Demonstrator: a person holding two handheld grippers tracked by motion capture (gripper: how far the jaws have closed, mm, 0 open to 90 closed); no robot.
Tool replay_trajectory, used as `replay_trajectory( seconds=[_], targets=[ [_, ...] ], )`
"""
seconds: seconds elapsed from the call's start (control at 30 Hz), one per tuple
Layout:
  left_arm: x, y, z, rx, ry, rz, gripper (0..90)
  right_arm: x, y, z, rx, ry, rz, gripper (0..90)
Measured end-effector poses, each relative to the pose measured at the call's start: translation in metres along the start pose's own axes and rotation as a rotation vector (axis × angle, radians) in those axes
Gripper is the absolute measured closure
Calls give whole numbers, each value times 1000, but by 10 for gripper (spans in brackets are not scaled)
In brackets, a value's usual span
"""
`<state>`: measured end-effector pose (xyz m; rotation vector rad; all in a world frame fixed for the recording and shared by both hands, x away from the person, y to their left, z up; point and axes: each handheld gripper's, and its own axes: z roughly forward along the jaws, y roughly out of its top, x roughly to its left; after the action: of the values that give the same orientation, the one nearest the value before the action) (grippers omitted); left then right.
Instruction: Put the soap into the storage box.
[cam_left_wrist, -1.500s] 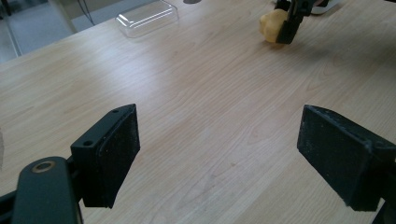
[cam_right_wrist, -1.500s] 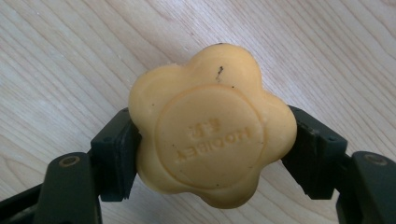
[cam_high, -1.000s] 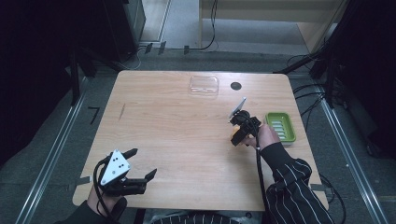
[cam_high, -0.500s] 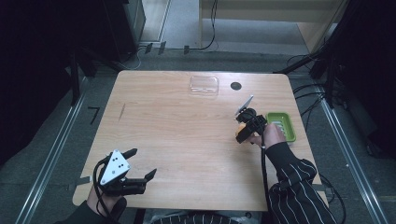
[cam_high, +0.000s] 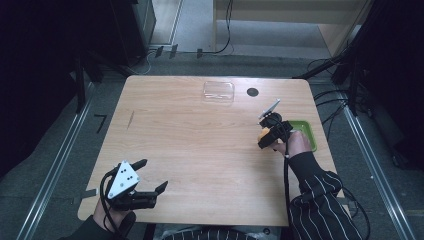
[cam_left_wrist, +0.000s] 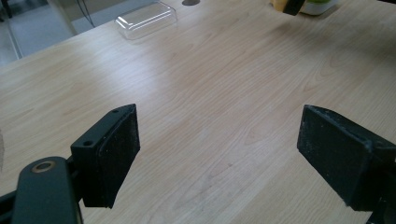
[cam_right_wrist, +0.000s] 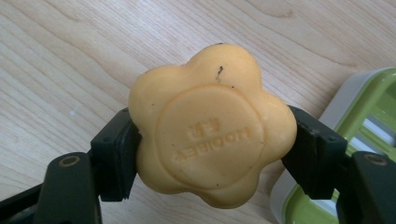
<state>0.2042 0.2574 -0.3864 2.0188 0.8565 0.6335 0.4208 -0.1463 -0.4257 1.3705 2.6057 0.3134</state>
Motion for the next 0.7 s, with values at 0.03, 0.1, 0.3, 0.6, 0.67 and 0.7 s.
replay_trajectory(
  seconds=[0.03,0.1,0.3,0.6,0.67,0.7],
  targets=[
    [0,0,0,0,0,0,136,-1,0,0,0,-1,9,282],
    [0,0,0,0,1,0,136,-3,-1,-1,-7,-4,8,283],
    [0,0,0,1,0,0,136,-6,-2,-3,-19,-16,20,282],
    [0,0,1,-4,-4,-1,136,-13,-5,-6,-42,-31,46,283],
    [1,0,0,-6,-3,-3,136,-16,-6,-7,-47,-38,50,283],
    [0,0,0,-5,-3,-3,136,-17,-6,-9,-50,-39,60,283]
  ],
)
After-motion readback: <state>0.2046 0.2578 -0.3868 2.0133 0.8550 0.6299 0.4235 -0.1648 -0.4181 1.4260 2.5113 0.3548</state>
